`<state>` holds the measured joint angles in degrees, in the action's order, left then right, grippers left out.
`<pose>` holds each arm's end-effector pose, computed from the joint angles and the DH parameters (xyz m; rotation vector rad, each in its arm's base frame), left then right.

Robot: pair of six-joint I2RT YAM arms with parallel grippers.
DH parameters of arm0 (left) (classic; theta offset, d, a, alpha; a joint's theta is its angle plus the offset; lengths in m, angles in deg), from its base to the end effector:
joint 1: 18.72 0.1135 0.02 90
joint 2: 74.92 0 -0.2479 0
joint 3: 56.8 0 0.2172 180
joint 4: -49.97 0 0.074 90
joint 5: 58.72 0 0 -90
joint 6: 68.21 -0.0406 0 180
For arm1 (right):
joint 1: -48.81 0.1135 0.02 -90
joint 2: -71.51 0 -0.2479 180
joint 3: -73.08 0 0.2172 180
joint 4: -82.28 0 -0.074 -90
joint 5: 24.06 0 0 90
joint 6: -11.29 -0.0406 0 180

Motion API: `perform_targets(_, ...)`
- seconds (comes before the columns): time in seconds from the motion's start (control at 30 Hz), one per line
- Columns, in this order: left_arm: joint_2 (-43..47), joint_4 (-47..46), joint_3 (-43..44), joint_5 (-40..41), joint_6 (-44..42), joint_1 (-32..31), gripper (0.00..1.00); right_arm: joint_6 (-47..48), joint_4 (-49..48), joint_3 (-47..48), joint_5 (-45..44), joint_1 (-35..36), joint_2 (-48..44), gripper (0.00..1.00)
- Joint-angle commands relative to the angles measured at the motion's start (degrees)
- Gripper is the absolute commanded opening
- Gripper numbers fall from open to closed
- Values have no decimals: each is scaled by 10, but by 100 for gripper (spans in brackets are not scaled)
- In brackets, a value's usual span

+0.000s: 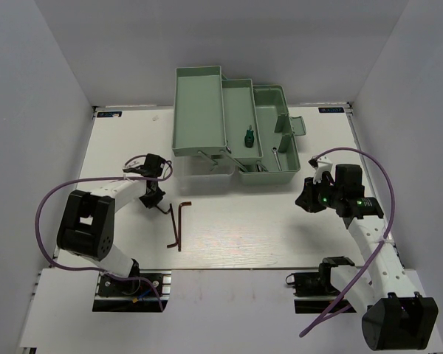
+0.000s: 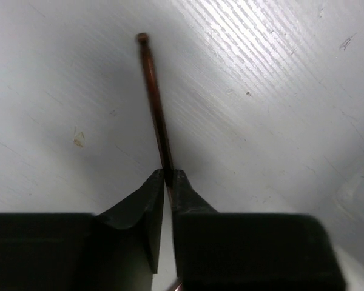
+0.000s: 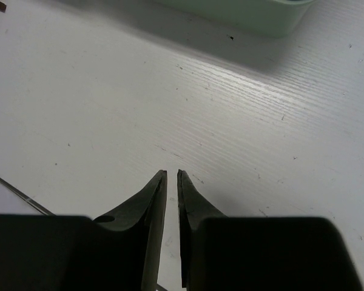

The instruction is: Sort the tools into containers

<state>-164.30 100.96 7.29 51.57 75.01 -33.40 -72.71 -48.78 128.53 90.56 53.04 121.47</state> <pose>0.2360 -0.0473 0.1597 -0.9596 2.5661 0.2225 0.1556 0.0285 0.2478 -0.4168 2.2539 0.4828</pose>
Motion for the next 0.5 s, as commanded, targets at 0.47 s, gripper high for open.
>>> perform_targets(0.47,89,9,-28,-20,-20,-7,0,-2,-3,6,14,-4,-10,19)
